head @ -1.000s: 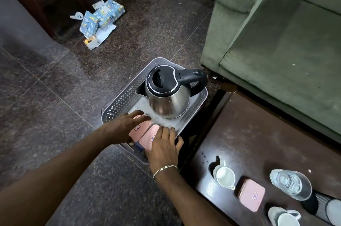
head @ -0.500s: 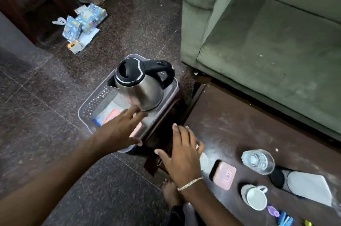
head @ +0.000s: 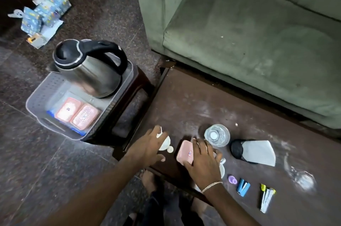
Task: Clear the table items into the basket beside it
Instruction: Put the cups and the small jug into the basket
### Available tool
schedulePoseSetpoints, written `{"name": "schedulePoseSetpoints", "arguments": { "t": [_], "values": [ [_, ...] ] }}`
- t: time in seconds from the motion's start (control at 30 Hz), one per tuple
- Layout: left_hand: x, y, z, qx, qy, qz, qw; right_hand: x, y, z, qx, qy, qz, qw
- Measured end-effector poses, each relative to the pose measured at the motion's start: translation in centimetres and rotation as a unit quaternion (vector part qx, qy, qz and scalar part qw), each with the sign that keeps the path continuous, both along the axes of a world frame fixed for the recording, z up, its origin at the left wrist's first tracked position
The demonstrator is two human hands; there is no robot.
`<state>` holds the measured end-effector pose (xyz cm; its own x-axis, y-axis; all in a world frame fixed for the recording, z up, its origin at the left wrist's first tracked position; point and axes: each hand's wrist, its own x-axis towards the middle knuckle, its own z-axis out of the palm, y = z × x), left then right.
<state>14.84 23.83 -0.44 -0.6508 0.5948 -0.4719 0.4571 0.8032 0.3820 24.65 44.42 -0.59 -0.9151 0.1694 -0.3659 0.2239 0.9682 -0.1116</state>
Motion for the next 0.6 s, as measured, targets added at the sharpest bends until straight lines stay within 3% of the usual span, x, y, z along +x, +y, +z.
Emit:
{"name": "schedulePoseSetpoints", "arguments": {
  "t": [0.13,0.33,0.6],
  "values": [
    [2.0,3.6,-1.4,-0.023,0.035,-0.039,0.998,2.2,2.2,-1.2,0.017,0.027,0.008,0.999],
    [4.0,7.3,-2.9,-0.058,0.072,-0.109,0.99,5.5,5.6,-2.9,0.026,-0.02,-0.01,0.999],
    [5.2,8.6,-3.9,-0.148,0.053,-0.087,0.984,7.0,7.7,-3.2,0.025,-0.071,-0.012,0.997]
  ]
}}
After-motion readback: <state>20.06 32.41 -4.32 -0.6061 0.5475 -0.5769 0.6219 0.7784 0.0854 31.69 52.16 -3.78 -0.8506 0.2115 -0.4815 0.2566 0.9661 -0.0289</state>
